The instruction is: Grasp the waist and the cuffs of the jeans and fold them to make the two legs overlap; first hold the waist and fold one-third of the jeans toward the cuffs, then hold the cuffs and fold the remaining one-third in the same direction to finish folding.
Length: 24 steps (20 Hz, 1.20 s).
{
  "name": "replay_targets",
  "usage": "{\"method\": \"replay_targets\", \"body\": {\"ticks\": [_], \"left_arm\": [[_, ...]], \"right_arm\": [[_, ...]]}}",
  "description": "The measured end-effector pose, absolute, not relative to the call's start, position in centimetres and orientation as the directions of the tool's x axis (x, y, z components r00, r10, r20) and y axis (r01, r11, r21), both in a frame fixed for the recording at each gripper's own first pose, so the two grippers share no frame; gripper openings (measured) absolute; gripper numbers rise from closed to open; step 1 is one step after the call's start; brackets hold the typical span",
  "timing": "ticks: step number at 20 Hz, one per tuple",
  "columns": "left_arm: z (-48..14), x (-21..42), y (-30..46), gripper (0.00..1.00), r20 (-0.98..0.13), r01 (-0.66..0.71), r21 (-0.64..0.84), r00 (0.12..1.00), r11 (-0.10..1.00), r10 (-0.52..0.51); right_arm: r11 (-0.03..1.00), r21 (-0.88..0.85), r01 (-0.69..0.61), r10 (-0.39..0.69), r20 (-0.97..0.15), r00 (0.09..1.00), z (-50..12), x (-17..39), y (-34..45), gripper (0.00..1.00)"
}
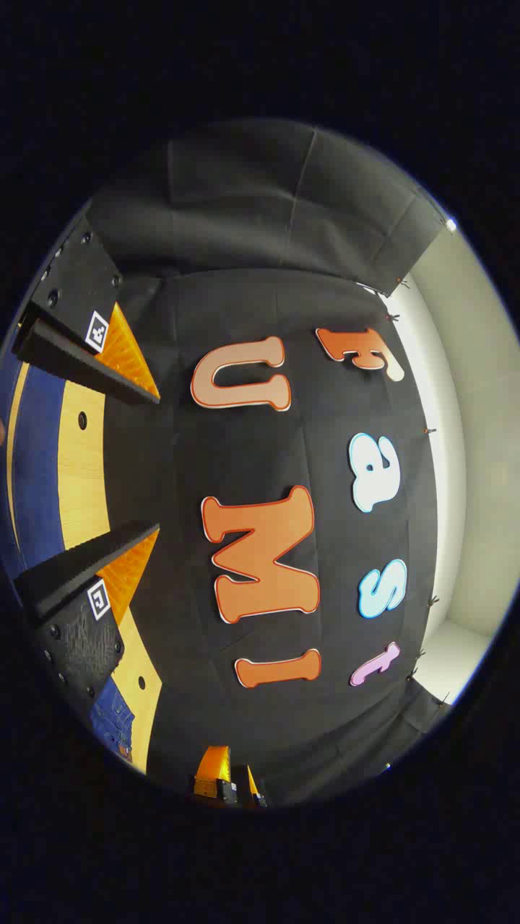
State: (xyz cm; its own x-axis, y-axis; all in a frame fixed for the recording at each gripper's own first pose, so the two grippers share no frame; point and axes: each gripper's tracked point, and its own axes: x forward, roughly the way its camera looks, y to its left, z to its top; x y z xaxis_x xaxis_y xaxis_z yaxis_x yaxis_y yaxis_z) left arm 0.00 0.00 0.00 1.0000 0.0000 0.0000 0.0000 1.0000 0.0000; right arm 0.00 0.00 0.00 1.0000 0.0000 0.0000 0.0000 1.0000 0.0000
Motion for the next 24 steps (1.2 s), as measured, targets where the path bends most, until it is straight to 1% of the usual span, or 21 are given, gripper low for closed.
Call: {"method": "replay_targets", "body": {"ticks": [1, 2, 3, 5, 6, 7, 8, 14, 17, 18, 19, 20, 22, 23, 24], "left_arm": [[-0.1, 0.0, 0.1, 0.98, -0.002, 0.000, -0.010, 1.000, 1.000, 0.000], [-0.6, 0.1, 0.5, 0.98, -0.010, 0.000, -0.014, 1.000, 1.000, 0.000], [-0.9, 0.3, 0.6, 0.98, -0.016, -0.001, -0.016, 1.000, 1.000, 0.001], [-1.1, 0.5, 0.1, 1.00, -0.019, 0.014, -0.028, 1.000, 0.999, -0.015], [-1.2, 0.5, -0.3, 0.98, -0.016, 0.024, -0.031, 1.000, 0.999, -0.024], [-1.0, 0.3, -0.6, 1.00, -0.013, 0.030, -0.031, 0.999, 0.999, -0.030], [-0.9, 0.3, -1.1, 0.98, -0.009, 0.036, -0.031, 0.999, 0.999, -0.037], [-0.3, 0.2, -1.3, 0.98, 0.015, 0.039, -0.035, 0.999, 0.999, -0.039], [-0.4, 0.1, -1.1, 0.98, 0.018, 0.027, -0.031, 0.999, 0.999, -0.026], [-0.5, 0.1, -0.7, 1.00, 0.013, 0.014, -0.026, 1.000, 1.000, -0.014], [-0.8, 0.1, -0.2, 0.98, 0.008, 0.001, -0.023, 1.000, 1.000, -0.001], [-0.9, 0.2, 0.2, 1.00, 0.005, -0.009, -0.023, 1.000, 1.000, 0.009], [-1.3, -0.1, 1.1, 1.00, -0.002, -0.021, -0.025, 1.000, 0.999, 0.021], [-1.8, -0.1, 1.8, 0.98, -0.012, -0.036, -0.021, 0.999, 0.999, 0.036], [-2.3, -0.3, 2.6, 0.98, -0.027, -0.046, -0.020, 0.999, 0.999, 0.046]], "right_arm": [[1.000, -0.007, 0.008, -0.008, 0.001, 1.000, 0.1, 0.1, 0.0, 0.96], [1.000, -0.011, 0.020, -0.020, 0.003, 1.000, 0.3, 0.2, -0.1, 0.94], [1.000, -0.008, 0.022, -0.022, 0.002, 1.000, 0.4, 0.3, 0.1, 0.96], [1.000, 0.000, 0.011, -0.011, -0.001, 1.000, 0.3, 0.3, 0.9, 0.96], [1.000, -0.003, 0.011, -0.011, -0.004, 1.000, 0.2, 0.3, 1.1, 0.96], [1.000, -0.004, 0.010, -0.010, -0.008, 1.000, 0.0, 0.4, 1.2, 0.96], [1.000, -0.002, 0.000, 0.000, -0.009, 1.000, -0.1, 0.4, 1.7, 0.96], [1.000, 0.000, -0.025, 0.025, -0.006, 1.000, 0.0, 0.9, 2.7, 0.96], [1.000, -0.002, -0.030, 0.030, -0.015, 0.999, -0.6, 1.0, 2.8, 0.96], [1.000, -0.003, -0.027, 0.027, -0.021, 0.999, -0.7, 1.1, 2.6, 0.96], [1.000, -0.003, -0.025, 0.024, -0.028, 0.999, -1.1, 1.1, 2.3, 0.96], [1.000, -0.006, -0.019, 0.019, -0.034, 0.999, -1.2, 1.1, 2.1, 0.96], [1.000, -0.017, -0.005, 0.005, -0.047, 0.999, -1.7, 1.3, 1.3, 0.96], [1.000, -0.021, 0.003, -0.004, -0.057, 0.998, -2.1, 1.3, 0.8, 0.96], [1.000, -0.022, 0.011, -0.012, -0.069, 0.998, -2.5, 1.3, 0.2, 0.96]]}}
